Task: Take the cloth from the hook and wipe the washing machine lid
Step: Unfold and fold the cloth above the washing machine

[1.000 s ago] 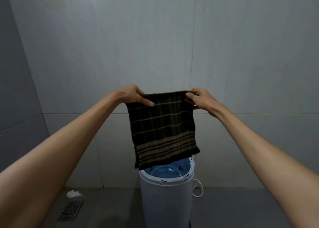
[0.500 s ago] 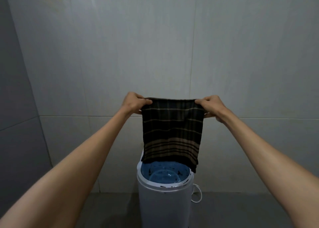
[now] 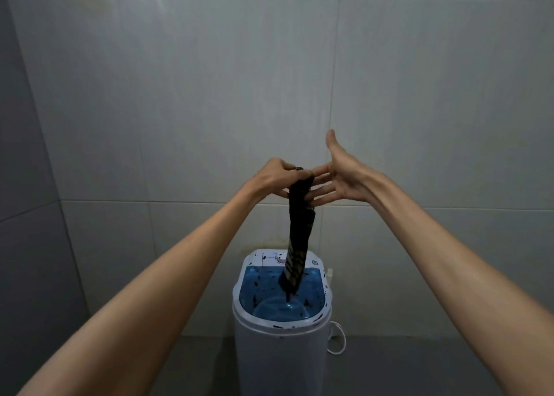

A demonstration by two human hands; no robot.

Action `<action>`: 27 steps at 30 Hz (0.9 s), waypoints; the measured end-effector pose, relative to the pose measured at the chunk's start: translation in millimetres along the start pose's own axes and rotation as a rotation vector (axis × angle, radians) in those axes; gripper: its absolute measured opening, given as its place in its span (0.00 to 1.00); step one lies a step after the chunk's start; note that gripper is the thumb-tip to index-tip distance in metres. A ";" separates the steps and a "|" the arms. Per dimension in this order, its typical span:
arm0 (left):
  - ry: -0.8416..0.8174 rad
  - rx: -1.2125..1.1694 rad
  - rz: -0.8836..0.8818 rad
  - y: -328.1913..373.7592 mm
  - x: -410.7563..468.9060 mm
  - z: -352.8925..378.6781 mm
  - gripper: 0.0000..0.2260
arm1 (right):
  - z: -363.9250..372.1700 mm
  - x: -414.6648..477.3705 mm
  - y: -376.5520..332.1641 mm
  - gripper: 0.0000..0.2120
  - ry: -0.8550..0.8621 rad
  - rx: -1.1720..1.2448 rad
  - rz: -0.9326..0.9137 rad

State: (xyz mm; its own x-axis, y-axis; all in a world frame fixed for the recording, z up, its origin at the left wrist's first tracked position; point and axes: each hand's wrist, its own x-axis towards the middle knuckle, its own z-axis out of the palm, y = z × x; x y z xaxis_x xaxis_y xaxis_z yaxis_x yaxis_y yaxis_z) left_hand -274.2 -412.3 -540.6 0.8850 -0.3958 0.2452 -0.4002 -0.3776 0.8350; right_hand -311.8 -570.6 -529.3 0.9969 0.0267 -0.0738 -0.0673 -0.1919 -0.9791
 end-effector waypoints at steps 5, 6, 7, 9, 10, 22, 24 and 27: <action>0.012 0.102 0.101 0.3 3.1 -7.6 0.12 | -10.5 -5.4 -0.4 0.53 -0.067 -0.082 -0.022; 0.047 0.136 0.116 -0.2 4.5 -9.3 0.11 | -12.0 -6.5 -0.8 0.50 -0.055 -0.113 -0.035; 0.081 0.161 0.122 -0.8 5.1 -11.0 0.11 | -12.5 -8.7 -0.8 0.45 -0.029 -0.146 -0.053; 0.128 0.168 0.130 -1.5 4.5 -14.0 0.10 | -12.1 -8.9 2.1 0.27 0.106 -0.254 -0.140; 0.139 0.161 0.134 -1.5 3.9 -15.7 0.10 | -12.5 -6.5 6.1 0.21 0.212 -0.329 -0.183; -0.034 0.105 0.018 4.0 -7.3 -41.3 0.11 | 7.4 4.2 18.7 0.10 0.116 -0.294 -0.323; -0.137 0.169 0.006 9.4 -6.3 -43.8 0.12 | 8.0 2.9 12.6 0.04 0.117 -0.367 -0.338; -0.064 0.267 0.035 15.3 -3.5 -42.5 0.11 | 8.1 0.4 8.0 0.07 0.124 -0.446 -0.348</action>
State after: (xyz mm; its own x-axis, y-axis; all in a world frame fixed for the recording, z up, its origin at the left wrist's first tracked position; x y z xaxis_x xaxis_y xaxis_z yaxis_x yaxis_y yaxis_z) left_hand -273.3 -381.1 -507.7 0.8560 -0.4614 0.2333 -0.4866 -0.5664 0.6651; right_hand -312.3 -564.1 -538.8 0.9565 0.0524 0.2870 0.2619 -0.5880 -0.7653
